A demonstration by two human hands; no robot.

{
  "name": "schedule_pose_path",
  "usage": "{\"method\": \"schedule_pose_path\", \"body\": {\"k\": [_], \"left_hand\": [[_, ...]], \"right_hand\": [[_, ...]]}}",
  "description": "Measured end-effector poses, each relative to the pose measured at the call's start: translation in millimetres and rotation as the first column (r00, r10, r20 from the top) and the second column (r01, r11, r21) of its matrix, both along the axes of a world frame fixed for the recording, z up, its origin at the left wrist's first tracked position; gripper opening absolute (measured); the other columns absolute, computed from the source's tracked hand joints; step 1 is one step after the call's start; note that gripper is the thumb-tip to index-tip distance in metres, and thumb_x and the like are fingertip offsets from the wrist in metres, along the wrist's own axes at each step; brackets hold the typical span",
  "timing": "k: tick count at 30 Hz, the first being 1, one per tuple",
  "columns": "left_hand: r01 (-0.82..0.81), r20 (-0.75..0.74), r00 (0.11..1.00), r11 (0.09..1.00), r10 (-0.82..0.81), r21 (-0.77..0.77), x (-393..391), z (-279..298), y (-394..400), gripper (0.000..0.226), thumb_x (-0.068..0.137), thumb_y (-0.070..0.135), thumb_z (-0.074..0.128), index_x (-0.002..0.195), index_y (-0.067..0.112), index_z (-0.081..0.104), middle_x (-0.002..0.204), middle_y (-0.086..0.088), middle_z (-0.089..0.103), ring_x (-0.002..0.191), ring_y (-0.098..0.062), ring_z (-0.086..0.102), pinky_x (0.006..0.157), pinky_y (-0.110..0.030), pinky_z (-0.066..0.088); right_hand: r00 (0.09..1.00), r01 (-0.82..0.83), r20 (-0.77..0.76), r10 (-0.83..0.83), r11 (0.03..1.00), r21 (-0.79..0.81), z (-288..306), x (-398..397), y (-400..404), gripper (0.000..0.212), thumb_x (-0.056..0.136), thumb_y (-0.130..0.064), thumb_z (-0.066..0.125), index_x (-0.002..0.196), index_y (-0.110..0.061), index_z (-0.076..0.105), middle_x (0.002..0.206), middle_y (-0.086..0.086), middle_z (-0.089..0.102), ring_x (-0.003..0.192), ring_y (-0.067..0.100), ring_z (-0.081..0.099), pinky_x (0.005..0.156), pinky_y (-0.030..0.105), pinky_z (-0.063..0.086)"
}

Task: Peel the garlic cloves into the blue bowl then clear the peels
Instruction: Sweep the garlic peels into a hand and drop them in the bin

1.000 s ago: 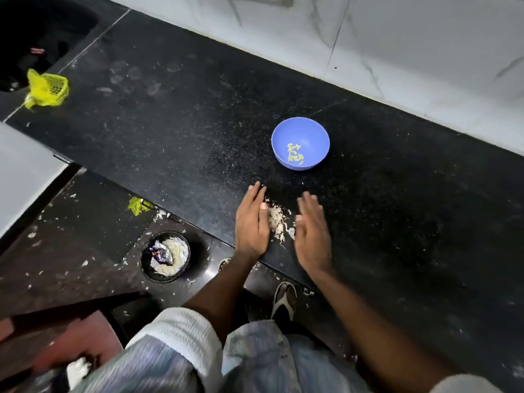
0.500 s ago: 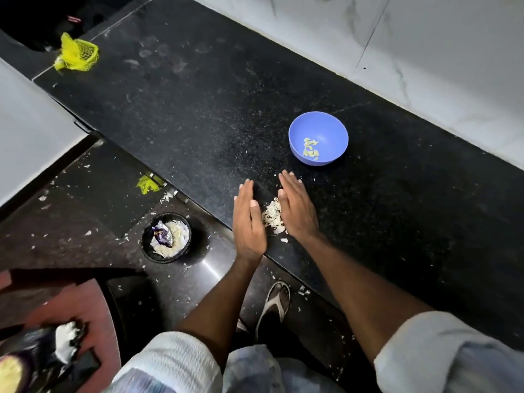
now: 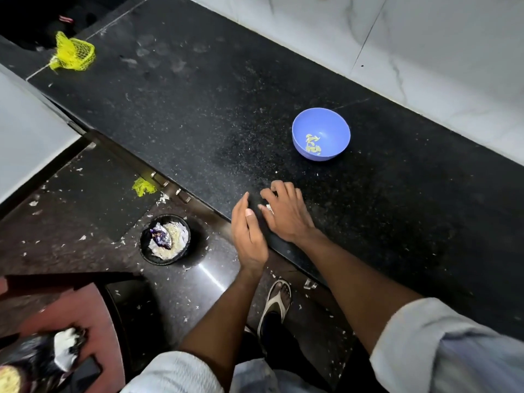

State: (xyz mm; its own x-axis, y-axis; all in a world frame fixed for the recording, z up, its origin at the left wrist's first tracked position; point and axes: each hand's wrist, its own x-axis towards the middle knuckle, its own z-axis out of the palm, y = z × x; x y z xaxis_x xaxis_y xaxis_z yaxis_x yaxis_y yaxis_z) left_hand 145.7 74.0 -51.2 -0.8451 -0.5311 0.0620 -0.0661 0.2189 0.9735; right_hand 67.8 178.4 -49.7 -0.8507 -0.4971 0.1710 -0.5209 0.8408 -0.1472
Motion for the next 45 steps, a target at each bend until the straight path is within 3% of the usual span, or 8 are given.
{"method": "schedule_pose_path", "body": {"k": [7,15,18,21,25,31,37,45], "left_hand": [[0.028,0.006,0.999,0.942,-0.031,0.334,-27,-3,-5,0.052,0.105,0.042,0.036,0.13,0.011,0.07,0.131,-0.006,0.071,0.127,-0.021,0.063,0.116,-0.047,0.044],[-0.032,0.093,0.991,0.515,-0.094,0.857,-58,12,-8,0.059,0.116,0.034,0.018,0.137,0.0,0.062,0.14,-0.016,0.065,0.135,-0.024,0.06,0.123,-0.038,0.037],[-0.048,0.096,0.989,0.38,-0.109,0.924,-65,18,-9,0.062,0.115,0.035,0.015,0.142,0.001,0.058,0.143,-0.015,0.064,0.139,-0.022,0.057,0.123,-0.034,0.036],[-0.066,0.09,0.987,0.178,-0.132,0.982,-71,26,-1,0.061,0.113,0.034,0.017,0.139,0.002,0.061,0.143,-0.015,0.064,0.14,-0.024,0.056,0.123,-0.036,0.036],[-0.055,0.038,0.992,-0.146,-0.117,0.988,-82,37,14,0.054,0.111,0.029,0.027,0.128,-0.003,0.067,0.137,-0.024,0.066,0.139,-0.034,0.056,0.125,-0.045,0.034],[-0.048,0.032,0.997,-0.244,-0.068,0.969,-99,58,22,0.051,0.112,0.029,0.029,0.12,0.0,0.07,0.12,-0.022,0.074,0.132,-0.035,0.059,0.12,-0.047,0.039],[0.012,-0.023,0.999,-0.32,-0.031,0.947,-103,62,17,0.046,0.112,0.023,0.031,0.122,-0.002,0.068,0.125,-0.021,0.071,0.115,-0.033,0.066,0.092,-0.049,0.051],[0.026,-0.052,0.996,-0.314,-0.076,0.949,-103,55,15,0.046,0.113,0.024,0.031,0.129,0.0,0.066,0.139,-0.018,0.066,0.129,-0.03,0.061,0.11,-0.048,0.044]], "right_hand": [[0.991,0.06,-0.121,-0.061,0.998,-0.009,-7,-27,14,0.029,0.107,-0.039,0.044,0.091,-0.018,0.057,0.09,0.005,0.055,0.082,0.025,0.058,0.051,0.041,0.049],[0.945,0.24,-0.191,-0.264,0.96,-0.143,-10,-43,7,0.037,0.102,-0.034,0.06,0.07,-0.015,0.058,0.066,0.007,0.058,0.053,0.026,0.06,0.042,0.035,0.044],[0.813,0.577,0.302,-0.497,0.627,-0.523,13,-46,-5,0.049,0.102,-0.03,0.062,0.058,-0.017,0.044,0.054,0.006,0.053,0.049,0.023,0.044,0.051,0.04,0.038],[0.611,0.787,0.711,-0.347,0.166,-0.595,35,-46,-17,0.058,0.103,-0.036,0.057,0.051,-0.018,0.038,0.045,-0.009,0.04,0.051,0.012,0.035,0.054,0.035,0.033],[0.56,0.823,0.798,-0.222,0.04,-0.567,56,-41,-34,0.053,0.103,-0.041,0.05,0.055,-0.018,0.053,0.053,-0.002,0.059,0.054,0.024,0.06,0.059,0.04,0.052],[0.584,0.797,0.809,-0.063,-0.143,-0.586,75,-30,-48,0.033,0.103,-0.023,0.053,0.071,-0.013,0.056,0.069,0.009,0.062,0.068,0.024,0.064,0.064,0.04,0.056],[0.652,0.748,0.746,-0.136,-0.046,-0.662,91,-26,-37,0.018,0.097,-0.003,0.061,0.084,-0.009,0.071,0.08,-0.001,0.077,0.081,0.016,0.075,0.079,0.037,0.062],[0.752,0.656,0.614,-0.242,0.367,-0.659,96,-25,-20,0.018,0.074,0.002,0.082,0.078,-0.012,0.072,0.078,-0.004,0.075,0.078,0.01,0.074,0.08,0.031,0.061]]}}
